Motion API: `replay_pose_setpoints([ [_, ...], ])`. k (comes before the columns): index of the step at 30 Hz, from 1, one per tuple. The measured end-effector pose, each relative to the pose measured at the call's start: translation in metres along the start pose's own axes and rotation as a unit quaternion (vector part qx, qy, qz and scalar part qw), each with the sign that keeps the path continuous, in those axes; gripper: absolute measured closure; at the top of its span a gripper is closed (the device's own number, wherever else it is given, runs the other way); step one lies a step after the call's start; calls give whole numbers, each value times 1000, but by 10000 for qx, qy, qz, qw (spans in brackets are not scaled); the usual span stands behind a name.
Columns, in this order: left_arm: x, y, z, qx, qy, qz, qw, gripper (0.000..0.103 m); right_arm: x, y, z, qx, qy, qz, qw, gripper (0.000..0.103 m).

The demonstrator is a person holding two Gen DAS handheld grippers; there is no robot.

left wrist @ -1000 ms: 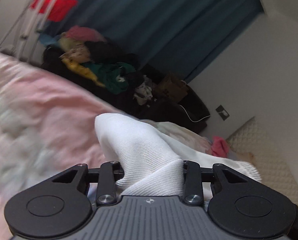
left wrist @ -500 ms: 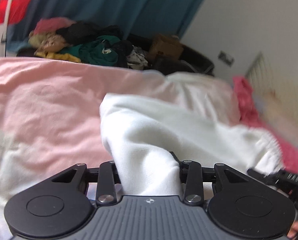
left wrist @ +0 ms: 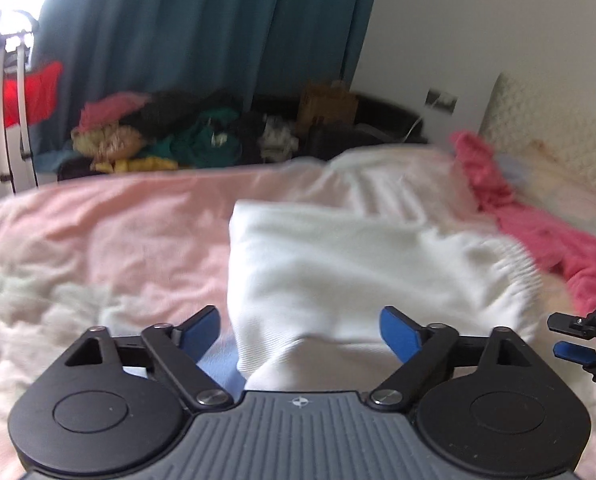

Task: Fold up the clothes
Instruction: 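Open both grippers and release the folded sweatpants onto the bed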

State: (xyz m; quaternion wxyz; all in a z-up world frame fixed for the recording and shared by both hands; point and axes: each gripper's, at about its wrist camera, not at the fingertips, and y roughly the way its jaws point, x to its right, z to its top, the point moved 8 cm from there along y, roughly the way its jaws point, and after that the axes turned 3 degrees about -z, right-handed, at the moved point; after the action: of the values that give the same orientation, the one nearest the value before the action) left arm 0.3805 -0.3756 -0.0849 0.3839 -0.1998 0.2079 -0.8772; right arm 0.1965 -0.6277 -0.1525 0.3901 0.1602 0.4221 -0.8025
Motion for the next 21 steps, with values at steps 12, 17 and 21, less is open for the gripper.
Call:
replay_pose_setpoints([
  [12, 70, -207, 57, 907, 421, -110, 9949, 0, -93, -198, 48, 1003, -1415, 807, 9815, 40],
  [17, 91, -282, 57, 1201, 533, -5, 9913, 0, -114, -267, 41, 1287, -1932, 1050, 9670, 15],
  [21, 104, -328, 44, 1314, 630, 20, 9893, 0, -123, -300, 17, 1226, -2294, 1096, 9593, 14],
])
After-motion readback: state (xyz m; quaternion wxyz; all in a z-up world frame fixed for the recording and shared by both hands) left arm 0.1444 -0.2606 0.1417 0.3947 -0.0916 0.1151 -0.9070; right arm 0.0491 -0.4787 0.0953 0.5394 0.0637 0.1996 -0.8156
